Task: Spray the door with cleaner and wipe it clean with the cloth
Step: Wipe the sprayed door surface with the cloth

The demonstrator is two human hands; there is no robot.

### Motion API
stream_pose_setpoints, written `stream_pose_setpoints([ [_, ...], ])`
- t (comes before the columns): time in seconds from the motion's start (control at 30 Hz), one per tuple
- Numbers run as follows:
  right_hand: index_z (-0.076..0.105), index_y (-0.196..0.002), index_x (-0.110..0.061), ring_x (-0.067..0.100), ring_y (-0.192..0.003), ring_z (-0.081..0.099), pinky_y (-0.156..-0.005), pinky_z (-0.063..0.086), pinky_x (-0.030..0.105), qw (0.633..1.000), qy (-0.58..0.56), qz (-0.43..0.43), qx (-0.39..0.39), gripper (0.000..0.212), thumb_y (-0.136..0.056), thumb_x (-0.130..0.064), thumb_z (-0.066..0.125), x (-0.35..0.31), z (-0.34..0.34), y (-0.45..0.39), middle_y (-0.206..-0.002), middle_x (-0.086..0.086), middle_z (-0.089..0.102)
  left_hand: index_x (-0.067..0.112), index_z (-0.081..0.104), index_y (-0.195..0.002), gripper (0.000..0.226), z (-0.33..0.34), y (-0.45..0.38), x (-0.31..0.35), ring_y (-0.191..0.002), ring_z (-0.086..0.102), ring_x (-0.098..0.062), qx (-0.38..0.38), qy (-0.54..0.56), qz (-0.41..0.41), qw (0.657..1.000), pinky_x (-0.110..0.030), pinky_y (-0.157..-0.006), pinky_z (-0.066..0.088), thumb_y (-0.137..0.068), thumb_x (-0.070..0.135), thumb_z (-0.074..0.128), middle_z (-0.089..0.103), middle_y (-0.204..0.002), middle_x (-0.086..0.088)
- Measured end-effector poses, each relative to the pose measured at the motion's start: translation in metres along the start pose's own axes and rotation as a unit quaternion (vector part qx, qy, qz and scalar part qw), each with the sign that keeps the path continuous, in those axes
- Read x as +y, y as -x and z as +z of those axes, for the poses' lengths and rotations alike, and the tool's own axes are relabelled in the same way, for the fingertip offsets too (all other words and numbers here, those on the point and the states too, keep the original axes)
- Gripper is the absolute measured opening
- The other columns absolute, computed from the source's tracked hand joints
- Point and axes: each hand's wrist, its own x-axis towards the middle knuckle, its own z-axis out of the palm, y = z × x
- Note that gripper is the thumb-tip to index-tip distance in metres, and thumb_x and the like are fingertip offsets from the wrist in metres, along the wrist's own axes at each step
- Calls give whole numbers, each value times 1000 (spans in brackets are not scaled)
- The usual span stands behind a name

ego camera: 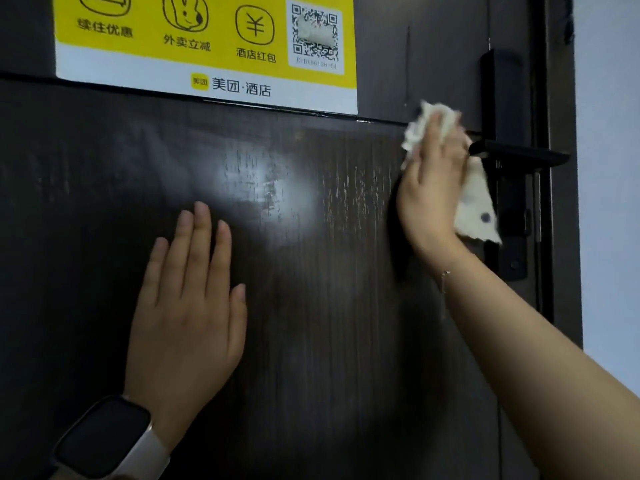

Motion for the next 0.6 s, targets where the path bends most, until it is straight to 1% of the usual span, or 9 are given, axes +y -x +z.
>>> stream_pose_setpoints([
  [0.07,24,-152,-6,38,-146,16,-119,9,36,996,-23,-91,-8,55,-97,-12,31,-35,11,4,-158,24,15,-5,26,-149,60,-1,0,1,-148,15,-34,1,10,0,1000,-49,-120,15,-99,28,30,15,-159,-23],
  [0.1,26,-152,-8,36,-147,14,-119,8,32,991,-39,-124,-12,54,-98,-13,32,-48,15,6,-159,21,15,-4,28,-148,60,-2,0,1,-148,16,-33,3,22,-4,1000,-49,-120,15,-98,28,32,17,-159,-22],
  [0.17,28,-152,-11,31,-149,10,-117,1,20,988,-74,-134,-27,52,-100,-14,35,-54,15,6,-160,17,13,-2,35,-146,58,-6,-4,1,-146,23,-32,7,50,-18,999,-47,-120,17,-95,26,38,24,-157,-20],
  [0.23,25,-153,-13,29,-149,8,-114,-2,16,992,-82,-98,-17,52,-101,-15,34,-42,11,-2,-161,16,11,3,39,-145,55,-13,-17,0,-143,29,-32,24,66,-12,997,-46,-120,17,-94,23,39,31,-154,-17],
  [0.33,22,-153,-10,32,-149,8,-118,3,27,998,-58,-15,13,51,-103,-19,28,-20,7,-38,-161,18,11,8,38,-147,55,-18,-55,-7,-145,26,-29,60,41,22,997,-50,-119,16,-93,20,41,29,-156,-13],
  [0.43,21,-153,-9,32,-149,7,-118,3,33,995,-59,75,15,50,-104,-17,28,-38,8,-76,-161,19,8,7,35,-149,57,-18,-82,-17,-147,21,-28,72,35,-22,997,-52,-119,15,-93,21,40,23,-159,-13],
  [0.47,21,-153,-9,32,-149,7,-118,3,33,997,-55,62,7,50,-104,-16,29,-50,10,-83,-161,19,7,6,34,-149,57,-15,-84,-19,-148,20,-28,66,28,-32,997,-52,-119,15,-94,21,38,23,-159,-13],
  [0.57,22,-153,-13,29,-149,7,-119,5,32,993,-62,-93,-42,50,-104,-16,32,-77,19,-99,-161,16,8,6,31,-150,58,-10,-81,-21,-148,20,-25,54,12,-33,998,-53,-118,16,-95,23,33,23,-160,-11],
  [0.6,22,-153,-15,28,-150,6,-119,5,31,988,-62,-126,-59,51,-103,-15,32,-79,19,-109,-162,15,8,6,31,-150,58,-10,-81,-21,-148,19,-25,53,11,-30,998,-53,-118,17,-95,24,33,23,-160,-10],
])
